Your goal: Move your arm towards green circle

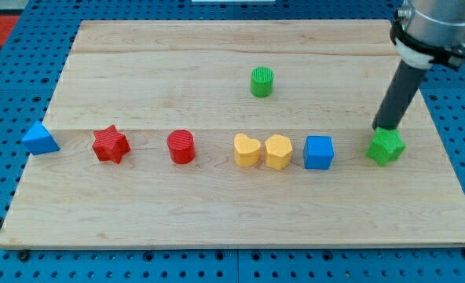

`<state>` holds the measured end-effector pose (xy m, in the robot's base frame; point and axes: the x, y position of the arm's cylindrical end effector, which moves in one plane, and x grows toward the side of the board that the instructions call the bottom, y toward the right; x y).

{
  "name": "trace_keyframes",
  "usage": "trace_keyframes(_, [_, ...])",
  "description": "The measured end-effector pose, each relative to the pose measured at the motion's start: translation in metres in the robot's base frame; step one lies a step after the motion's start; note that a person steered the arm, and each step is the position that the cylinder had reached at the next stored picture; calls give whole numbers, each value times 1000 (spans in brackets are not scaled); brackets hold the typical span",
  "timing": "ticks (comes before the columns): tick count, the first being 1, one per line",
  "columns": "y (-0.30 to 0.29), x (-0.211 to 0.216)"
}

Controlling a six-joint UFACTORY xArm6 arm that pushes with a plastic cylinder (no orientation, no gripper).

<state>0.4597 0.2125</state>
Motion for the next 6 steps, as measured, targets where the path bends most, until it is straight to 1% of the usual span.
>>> trace_keyframes(1, [3,5])
trace_keyframes(2, [4,-31])
trace_keyframes(3, [-11,-90])
trace_keyframes(4, [-53,-159])
trace_keyframes(5, [-100,-191])
trace_keyframes(6, [-141,-148])
